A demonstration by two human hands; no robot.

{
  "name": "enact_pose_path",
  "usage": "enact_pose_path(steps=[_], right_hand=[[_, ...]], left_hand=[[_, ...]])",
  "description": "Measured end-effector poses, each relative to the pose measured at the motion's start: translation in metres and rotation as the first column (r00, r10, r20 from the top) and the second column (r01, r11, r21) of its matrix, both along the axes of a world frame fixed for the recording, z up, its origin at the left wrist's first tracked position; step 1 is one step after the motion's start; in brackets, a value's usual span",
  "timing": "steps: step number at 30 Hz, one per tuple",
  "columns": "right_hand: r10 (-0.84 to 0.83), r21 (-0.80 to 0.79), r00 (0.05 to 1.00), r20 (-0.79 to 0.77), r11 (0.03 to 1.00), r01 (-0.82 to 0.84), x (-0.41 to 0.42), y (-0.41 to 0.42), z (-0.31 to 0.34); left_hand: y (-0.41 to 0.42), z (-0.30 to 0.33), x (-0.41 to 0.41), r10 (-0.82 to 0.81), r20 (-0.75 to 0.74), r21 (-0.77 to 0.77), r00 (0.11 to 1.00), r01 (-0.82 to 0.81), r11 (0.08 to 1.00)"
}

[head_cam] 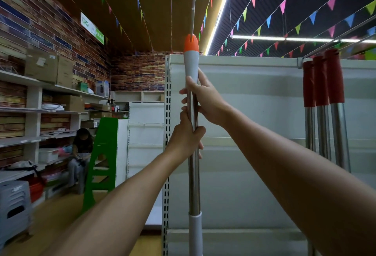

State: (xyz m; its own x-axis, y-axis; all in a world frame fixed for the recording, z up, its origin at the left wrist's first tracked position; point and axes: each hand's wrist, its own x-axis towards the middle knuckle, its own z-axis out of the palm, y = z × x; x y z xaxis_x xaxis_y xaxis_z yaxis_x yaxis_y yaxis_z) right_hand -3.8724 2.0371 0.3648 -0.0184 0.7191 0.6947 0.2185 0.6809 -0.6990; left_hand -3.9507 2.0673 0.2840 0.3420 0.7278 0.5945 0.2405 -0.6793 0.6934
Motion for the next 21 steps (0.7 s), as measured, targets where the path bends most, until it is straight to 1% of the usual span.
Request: enact_pose_path(steps=[2,4,7,10,12,16,19,21], right_hand=[[0.028,-0.034,1.000,0.000,0.999,-0.028,0.005,0.003,-0.004],[0.009,-0.037,1.000,-0.020,0.999,-0.009,0.008,0.008,-0.010],[-0.103,-0.015,0.992,-0.076,0.995,0.102,0.009,0.020,-0.014],[-0.258,0.006,0.965,-0.038,0.966,0.258,0.010,0.034,-0.017],[-0.318,0.013,0.948,-0.009,0.948,0.318,0.011,0.042,-0.020],[-0.380,0.024,0.925,-0.005,0.925,0.380,0.011,0.061,-0.021],[-0.377,0.012,0.926,-0.018,0.926,0.378,0.012,0.071,-0.023],[-0.374,0.013,0.927,-0.014,0.927,0.374,0.014,0.076,-0.024]], left_hand=[[0.004,0.001,0.001,0.004,0.007,-0.004,1.000,-0.004,1.000],[0.009,0.001,0.003,0.007,0.026,-0.008,1.000,-0.007,1.000],[0.015,0.002,0.004,0.013,0.028,-0.019,1.000,-0.012,1.000],[0.023,0.000,0.004,0.026,0.010,-0.029,1.000,-0.025,0.999],[0.028,-0.005,0.004,0.030,0.000,-0.021,1.000,-0.030,0.999],[0.040,-0.024,-0.004,0.011,-0.094,-0.015,0.995,-0.013,1.000],[0.045,-0.031,-0.016,-0.029,-0.172,-0.051,0.985,0.021,0.998],[0.048,-0.036,-0.019,-0.019,-0.220,-0.055,0.975,0.007,0.998]])
